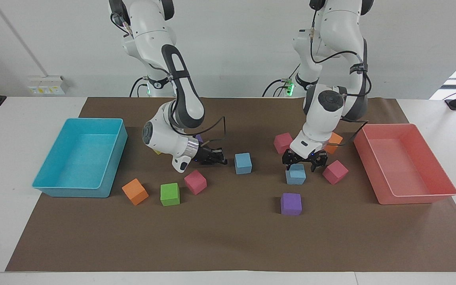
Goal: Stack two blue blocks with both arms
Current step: 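Close the left gripper on the light-blue cube and lift it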
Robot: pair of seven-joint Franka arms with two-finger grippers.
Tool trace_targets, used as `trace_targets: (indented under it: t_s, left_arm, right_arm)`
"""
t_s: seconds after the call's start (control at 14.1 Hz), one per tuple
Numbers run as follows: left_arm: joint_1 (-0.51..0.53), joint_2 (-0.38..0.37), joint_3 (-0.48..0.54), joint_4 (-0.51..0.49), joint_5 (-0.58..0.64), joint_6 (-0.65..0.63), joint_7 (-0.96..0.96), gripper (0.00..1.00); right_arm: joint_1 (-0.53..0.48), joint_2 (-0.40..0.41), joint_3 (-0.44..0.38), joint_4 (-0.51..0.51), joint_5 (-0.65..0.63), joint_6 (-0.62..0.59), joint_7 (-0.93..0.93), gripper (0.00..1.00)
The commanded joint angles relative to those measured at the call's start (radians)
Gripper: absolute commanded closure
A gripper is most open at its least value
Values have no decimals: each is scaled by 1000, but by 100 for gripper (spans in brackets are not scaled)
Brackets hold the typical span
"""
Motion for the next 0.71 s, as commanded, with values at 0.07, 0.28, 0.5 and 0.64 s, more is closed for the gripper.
trace_targets:
  t_s: [0.07,0.28,0.5,0.64]
  left_arm:
    - [-23,18,17,-20,24,50,-32,0]
    - [-25,50,17,-24,24,75,-32,0]
    - [-22,62,17,-33,24,103,-53,0]
    - [-23,58,17,-45,24,98,-83,0]
  right_arm:
    - [-6,6,7,-15,34,21,-43,100]
    - [-6,7,7,-15,37,21,-43,100]
    - [-4,7,9,-15,40,30,-41,100]
    - [-4,7,9,-15,40,29,-43,100]
